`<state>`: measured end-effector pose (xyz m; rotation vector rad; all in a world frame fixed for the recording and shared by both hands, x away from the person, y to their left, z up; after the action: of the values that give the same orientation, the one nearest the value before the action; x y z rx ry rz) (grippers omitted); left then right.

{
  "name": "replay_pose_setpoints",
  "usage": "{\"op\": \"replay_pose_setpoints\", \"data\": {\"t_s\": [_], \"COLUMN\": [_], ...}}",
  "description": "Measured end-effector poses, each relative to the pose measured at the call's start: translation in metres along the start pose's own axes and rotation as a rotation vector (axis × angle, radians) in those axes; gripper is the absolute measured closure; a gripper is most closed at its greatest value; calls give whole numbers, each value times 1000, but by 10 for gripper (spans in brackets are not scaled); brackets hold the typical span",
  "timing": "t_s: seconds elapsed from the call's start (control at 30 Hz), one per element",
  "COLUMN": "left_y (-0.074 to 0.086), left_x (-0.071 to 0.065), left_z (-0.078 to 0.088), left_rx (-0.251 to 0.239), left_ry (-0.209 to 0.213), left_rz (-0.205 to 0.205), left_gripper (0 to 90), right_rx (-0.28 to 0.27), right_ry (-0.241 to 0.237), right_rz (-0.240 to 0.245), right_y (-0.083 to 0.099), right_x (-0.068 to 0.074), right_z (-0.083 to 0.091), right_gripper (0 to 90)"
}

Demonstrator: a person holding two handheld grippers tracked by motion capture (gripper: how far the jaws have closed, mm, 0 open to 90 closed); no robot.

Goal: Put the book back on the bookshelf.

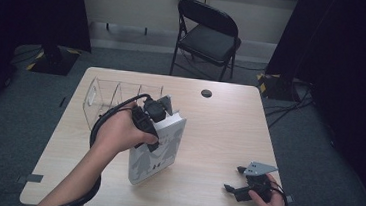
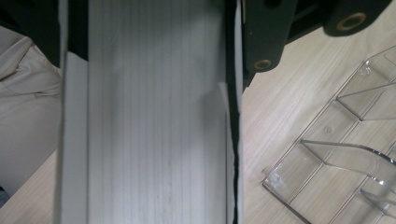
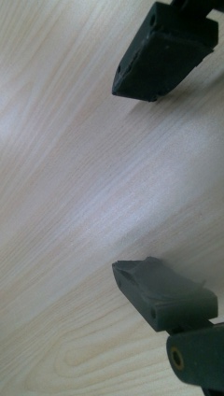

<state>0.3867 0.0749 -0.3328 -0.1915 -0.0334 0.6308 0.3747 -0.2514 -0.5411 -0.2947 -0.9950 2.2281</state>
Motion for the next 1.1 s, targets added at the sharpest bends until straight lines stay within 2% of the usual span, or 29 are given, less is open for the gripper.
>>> {"op": "replay_pose_setpoints", "data": {"t_s": [0.27, 0.33, 0.5, 0.87, 1.1], "left_y": [7, 9, 13, 27, 36], "left_x": [2, 4, 9, 20, 26], "left_z": [3, 5, 9, 11, 10], "left_rx": [-2, -5, -15, -20, -21], "left_ry": [-1, -13, -3, -32, -30], "left_rz": [26, 29, 62, 108, 142], "left_gripper": [536, 537, 536, 536, 536], "right_rx": [0, 0, 0, 0, 0], "right_ry": [0, 0, 0, 0, 0], "right_rz": [0, 0, 0, 0, 0], "right_y": [0, 0, 0, 0, 0], "right_x": [0, 0, 0, 0, 0], "right_z": [0, 0, 0, 0, 0], "right_gripper": [122, 122, 122, 122, 121]}}
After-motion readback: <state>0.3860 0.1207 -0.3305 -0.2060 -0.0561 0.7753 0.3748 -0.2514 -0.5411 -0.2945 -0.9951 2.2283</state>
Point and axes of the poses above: each handheld gripper's, and its own axes: z roughly backward along the jaws, y roughly out of its underside, x roughly to its left, the point moved 6 cm from there along -z, roughly forward along the jaws, and after that the axes turned 5 degrees about -z, right-handed, at the moved point
